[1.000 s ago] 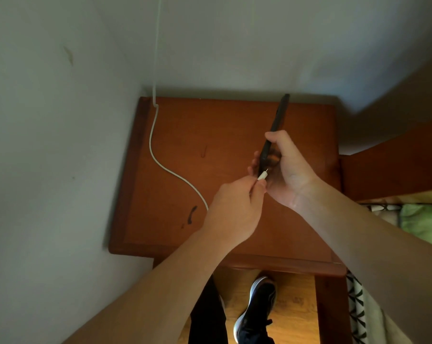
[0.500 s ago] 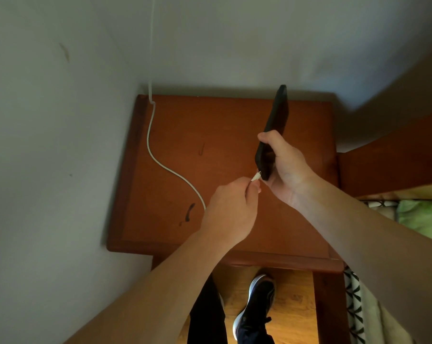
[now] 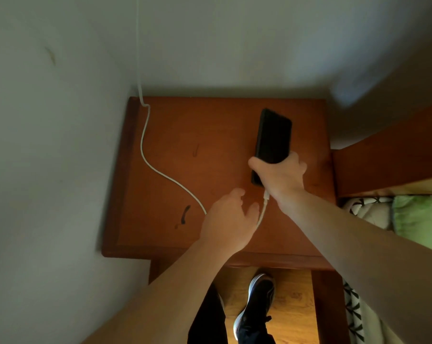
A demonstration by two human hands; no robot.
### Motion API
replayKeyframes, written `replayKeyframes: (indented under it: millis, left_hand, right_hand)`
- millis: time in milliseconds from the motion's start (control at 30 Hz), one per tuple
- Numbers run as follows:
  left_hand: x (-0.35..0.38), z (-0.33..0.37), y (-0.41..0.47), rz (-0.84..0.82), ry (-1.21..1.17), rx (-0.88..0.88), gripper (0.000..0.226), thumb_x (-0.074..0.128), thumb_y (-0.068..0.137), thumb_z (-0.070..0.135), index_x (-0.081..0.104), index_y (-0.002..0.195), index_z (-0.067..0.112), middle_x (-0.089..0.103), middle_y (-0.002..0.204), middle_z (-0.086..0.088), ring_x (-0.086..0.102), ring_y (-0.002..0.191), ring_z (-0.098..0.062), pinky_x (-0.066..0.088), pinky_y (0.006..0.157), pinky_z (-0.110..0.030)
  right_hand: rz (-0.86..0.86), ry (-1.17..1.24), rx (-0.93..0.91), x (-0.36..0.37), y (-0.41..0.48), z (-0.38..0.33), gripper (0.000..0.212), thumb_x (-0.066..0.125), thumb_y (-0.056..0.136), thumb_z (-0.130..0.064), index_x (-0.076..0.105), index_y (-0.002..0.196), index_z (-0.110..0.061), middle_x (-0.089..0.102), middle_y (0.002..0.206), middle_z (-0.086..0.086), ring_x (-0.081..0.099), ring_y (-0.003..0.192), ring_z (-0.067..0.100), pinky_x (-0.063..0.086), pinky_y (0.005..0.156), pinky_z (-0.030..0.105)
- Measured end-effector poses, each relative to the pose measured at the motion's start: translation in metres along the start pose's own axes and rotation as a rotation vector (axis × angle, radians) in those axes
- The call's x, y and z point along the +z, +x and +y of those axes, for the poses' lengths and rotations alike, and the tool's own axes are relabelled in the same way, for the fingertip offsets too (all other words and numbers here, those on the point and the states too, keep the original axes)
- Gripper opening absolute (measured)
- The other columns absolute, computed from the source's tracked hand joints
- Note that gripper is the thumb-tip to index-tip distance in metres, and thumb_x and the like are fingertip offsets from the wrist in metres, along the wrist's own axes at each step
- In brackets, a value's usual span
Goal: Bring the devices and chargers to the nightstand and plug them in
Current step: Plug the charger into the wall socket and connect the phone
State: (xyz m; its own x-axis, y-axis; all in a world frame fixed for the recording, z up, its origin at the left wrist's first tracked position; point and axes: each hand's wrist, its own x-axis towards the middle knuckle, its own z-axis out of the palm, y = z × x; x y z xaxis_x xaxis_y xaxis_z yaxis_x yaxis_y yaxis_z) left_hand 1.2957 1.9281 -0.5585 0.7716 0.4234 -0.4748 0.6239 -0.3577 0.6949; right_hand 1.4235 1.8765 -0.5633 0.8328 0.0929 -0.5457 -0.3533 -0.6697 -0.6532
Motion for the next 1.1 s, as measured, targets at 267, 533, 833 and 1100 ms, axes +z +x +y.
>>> replayKeyframes:
  millis: [267,533,833,1100]
  left_hand:
    - [0.001,-0.036,0.004,-0.107,0.017,-0.059,0.026,0.052,0.093,0.035,0.062,0.114,0.024,0.064,0.095,0.013,0.061,0.083,-0.003,0.053,0.077,-0.026]
    - [-0.008,-0.041,0.016,-0.086,0.012,-0.068,0.018,0.053,0.093,0.034,0.064,0.105,0.028,0.06,0.084,0.019,0.059,0.075,0.001,0.045,0.06,-0.015]
    - [-0.039,-0.02,0.013,-0.03,0.107,0.005,0.016,0.053,0.093,0.03,0.063,0.106,0.029,0.061,0.103,0.01,0.059,0.091,-0.008,0.052,0.084,-0.033]
    - [-0.132,0.106,-0.018,0.178,0.208,0.189,0.027,0.055,0.093,0.026,0.06,0.119,0.027,0.057,0.121,0.005,0.058,0.104,-0.012,0.045,0.092,-0.027]
  right_hand:
    - [0.113,-0.467,-0.119,0.017,0.012,0.029,0.089,0.081,0.06,-0.043,0.038,0.129,-0.006,0.031,0.133,0.014,0.045,0.114,0.037,0.047,0.089,0.044]
    - [0.193,-0.63,-0.154,0.023,0.019,0.043,0.104,0.079,0.061,-0.052,0.031,0.14,-0.005,0.034,0.138,0.019,0.038,0.121,0.036,0.038,0.1,0.044]
    - [0.077,-0.598,-0.091,0.004,0.007,0.03,0.107,0.072,0.069,-0.063,0.023,0.147,-0.008,0.031,0.147,0.017,0.032,0.133,0.037,0.031,0.106,0.049]
    - [-0.139,-0.496,-0.469,-0.103,-0.05,-0.103,0.071,0.061,0.088,-0.038,0.032,0.147,-0.013,0.044,0.144,0.011,0.044,0.13,0.03,0.043,0.103,0.04]
